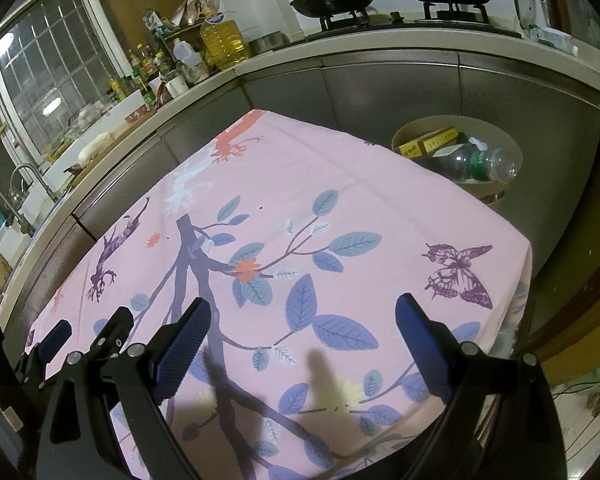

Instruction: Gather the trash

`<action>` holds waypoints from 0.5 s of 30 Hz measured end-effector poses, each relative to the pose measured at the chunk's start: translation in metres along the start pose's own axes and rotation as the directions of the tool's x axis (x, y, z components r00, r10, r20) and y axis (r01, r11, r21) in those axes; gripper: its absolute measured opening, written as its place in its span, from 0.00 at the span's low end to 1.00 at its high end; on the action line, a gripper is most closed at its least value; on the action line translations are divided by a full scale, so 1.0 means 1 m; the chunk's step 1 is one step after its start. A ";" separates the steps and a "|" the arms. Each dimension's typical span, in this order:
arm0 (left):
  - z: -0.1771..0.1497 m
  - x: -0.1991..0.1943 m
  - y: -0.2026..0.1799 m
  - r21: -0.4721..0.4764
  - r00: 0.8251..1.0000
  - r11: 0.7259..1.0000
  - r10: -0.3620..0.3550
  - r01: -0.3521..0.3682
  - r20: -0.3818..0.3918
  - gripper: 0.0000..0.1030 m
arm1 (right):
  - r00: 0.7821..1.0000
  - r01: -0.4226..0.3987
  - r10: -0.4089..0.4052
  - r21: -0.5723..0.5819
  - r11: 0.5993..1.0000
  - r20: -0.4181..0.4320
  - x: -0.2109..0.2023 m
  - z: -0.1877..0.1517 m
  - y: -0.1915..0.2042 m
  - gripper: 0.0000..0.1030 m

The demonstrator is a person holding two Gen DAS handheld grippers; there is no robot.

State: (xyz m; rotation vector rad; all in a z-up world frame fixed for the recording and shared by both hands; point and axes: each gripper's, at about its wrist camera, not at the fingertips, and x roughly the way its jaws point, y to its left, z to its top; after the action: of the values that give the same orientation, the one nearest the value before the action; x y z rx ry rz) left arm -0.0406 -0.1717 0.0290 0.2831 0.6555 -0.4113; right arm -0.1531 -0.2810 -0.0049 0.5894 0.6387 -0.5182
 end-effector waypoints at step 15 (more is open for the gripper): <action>0.001 -0.003 -0.007 0.030 1.000 0.999 0.014 -0.014 -0.001 0.94 | 1.000 -0.003 0.003 0.030 1.000 0.011 -0.002 0.006 -0.010 0.87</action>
State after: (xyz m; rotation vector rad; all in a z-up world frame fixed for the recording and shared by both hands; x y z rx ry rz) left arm -0.0451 -0.1777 0.0311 0.3166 0.6490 -0.4082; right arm -0.1578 -0.2913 -0.0034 0.6155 0.6201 -0.5289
